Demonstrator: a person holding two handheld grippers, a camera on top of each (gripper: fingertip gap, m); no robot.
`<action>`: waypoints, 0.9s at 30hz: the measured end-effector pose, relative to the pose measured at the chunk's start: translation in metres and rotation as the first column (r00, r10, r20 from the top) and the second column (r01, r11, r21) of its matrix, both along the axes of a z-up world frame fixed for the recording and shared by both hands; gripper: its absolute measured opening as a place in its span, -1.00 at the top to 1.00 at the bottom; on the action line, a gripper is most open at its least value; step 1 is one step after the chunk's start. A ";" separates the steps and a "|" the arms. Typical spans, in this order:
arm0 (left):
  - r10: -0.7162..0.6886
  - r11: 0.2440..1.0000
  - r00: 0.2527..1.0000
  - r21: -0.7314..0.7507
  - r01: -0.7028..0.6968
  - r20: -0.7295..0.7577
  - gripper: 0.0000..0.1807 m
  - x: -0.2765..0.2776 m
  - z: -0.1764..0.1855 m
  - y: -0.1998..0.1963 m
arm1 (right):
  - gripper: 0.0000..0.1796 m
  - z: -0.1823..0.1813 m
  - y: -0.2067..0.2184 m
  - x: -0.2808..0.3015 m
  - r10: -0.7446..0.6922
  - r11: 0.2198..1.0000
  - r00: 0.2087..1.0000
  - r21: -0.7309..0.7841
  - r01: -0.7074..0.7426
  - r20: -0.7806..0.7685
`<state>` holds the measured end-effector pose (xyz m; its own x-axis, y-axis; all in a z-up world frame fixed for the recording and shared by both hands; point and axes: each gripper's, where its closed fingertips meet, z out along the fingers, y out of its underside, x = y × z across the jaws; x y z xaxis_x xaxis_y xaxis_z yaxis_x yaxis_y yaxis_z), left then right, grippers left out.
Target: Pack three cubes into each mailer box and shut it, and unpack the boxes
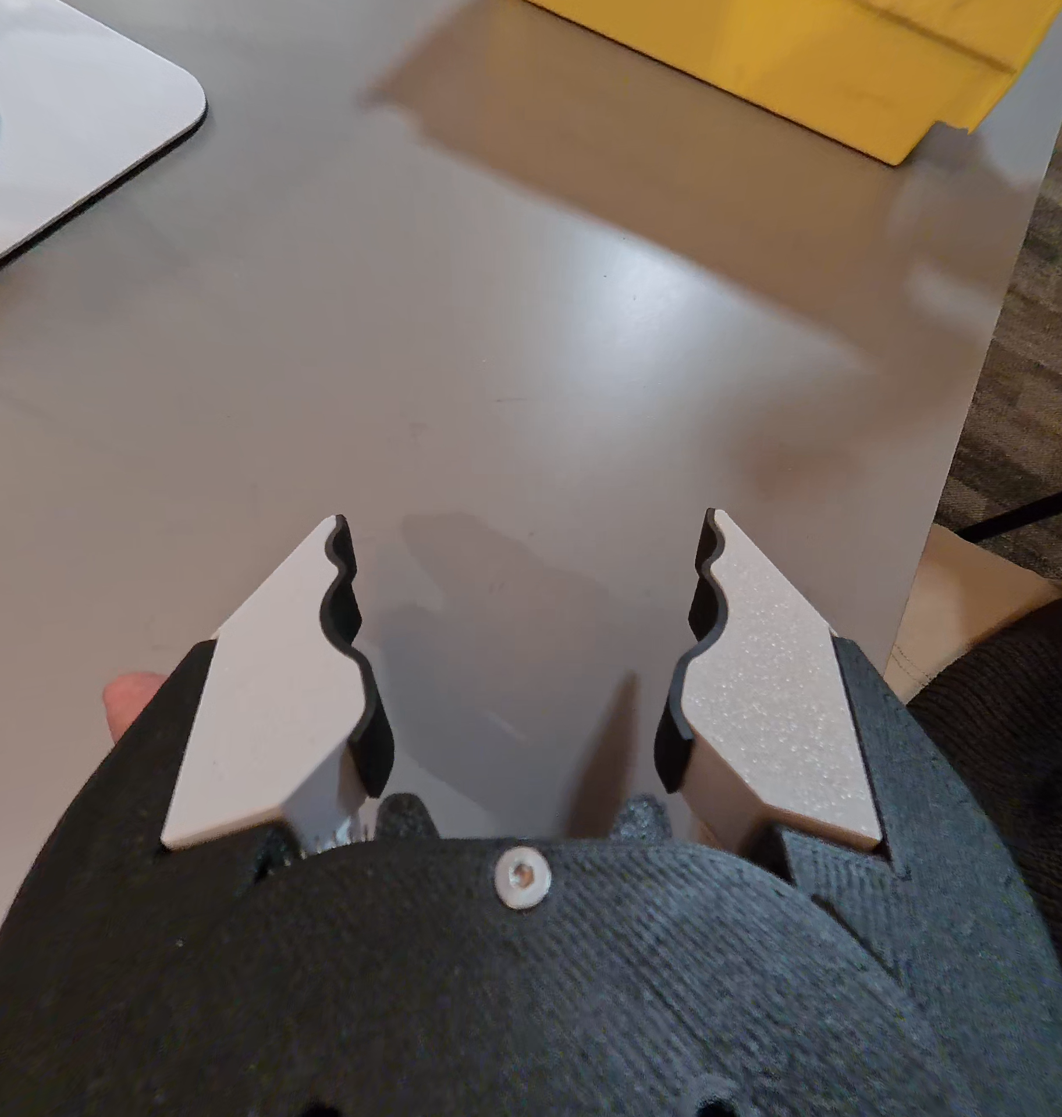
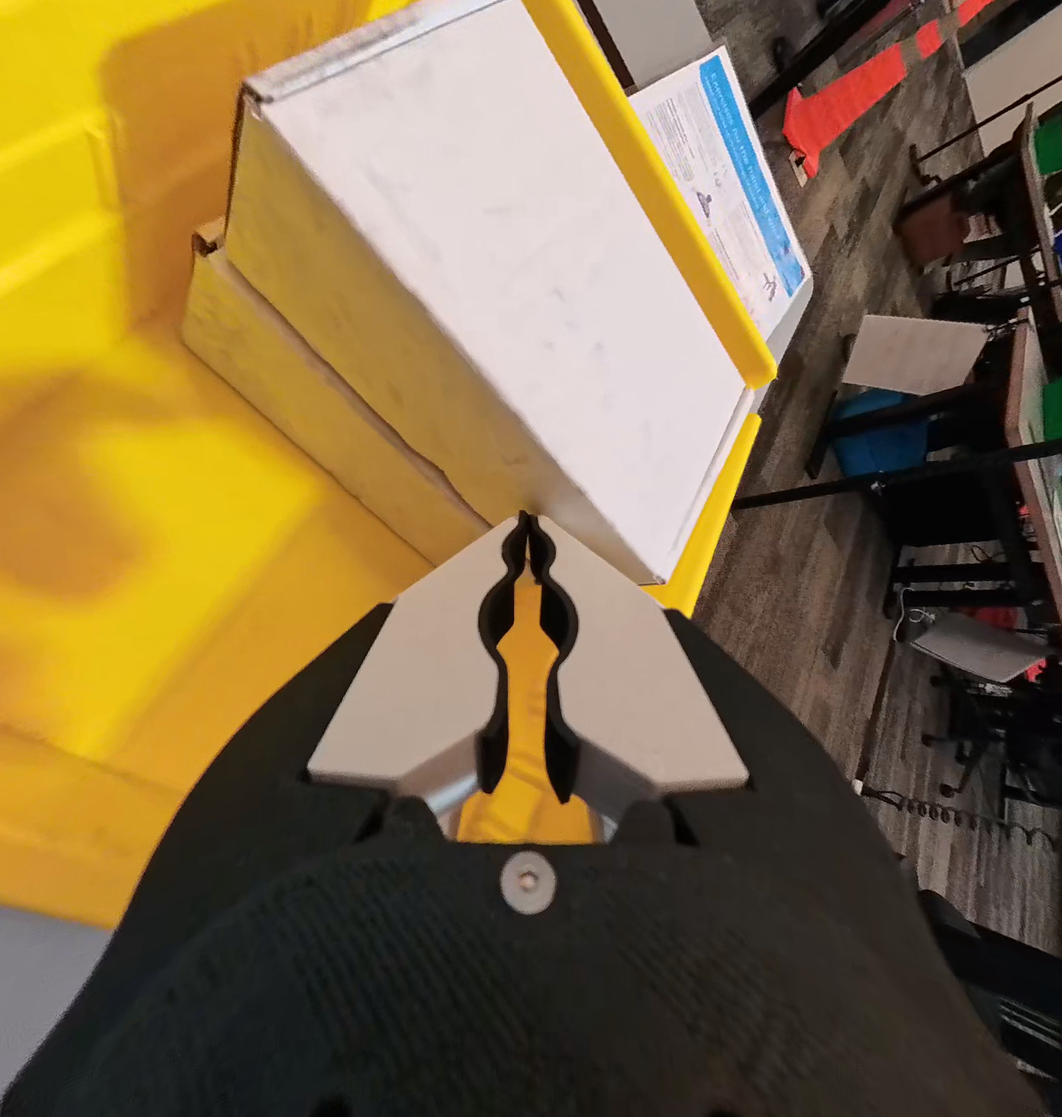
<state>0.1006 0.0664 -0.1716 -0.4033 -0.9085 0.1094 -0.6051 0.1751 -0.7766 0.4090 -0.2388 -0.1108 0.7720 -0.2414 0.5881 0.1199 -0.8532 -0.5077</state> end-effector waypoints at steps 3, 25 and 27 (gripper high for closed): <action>-0.001 1.000 1.000 0.008 0.001 0.000 -0.23 -0.001 0.001 0.000 | 0.96 0.007 -0.004 -0.008 -0.035 0.999 0.999 0.032 0.035 -0.001; 0.041 0.999 0.994 0.025 -0.044 0.102 -0.19 -0.002 0.036 -0.014 | 0.48 -0.044 -0.068 -0.009 -0.153 0.650 0.702 0.464 0.602 -0.696; 0.045 0.998 0.993 0.030 -0.048 0.110 -0.18 -0.006 0.038 -0.015 | 0.68 -0.045 -0.064 -0.003 -0.126 0.605 0.673 0.481 0.634 -0.729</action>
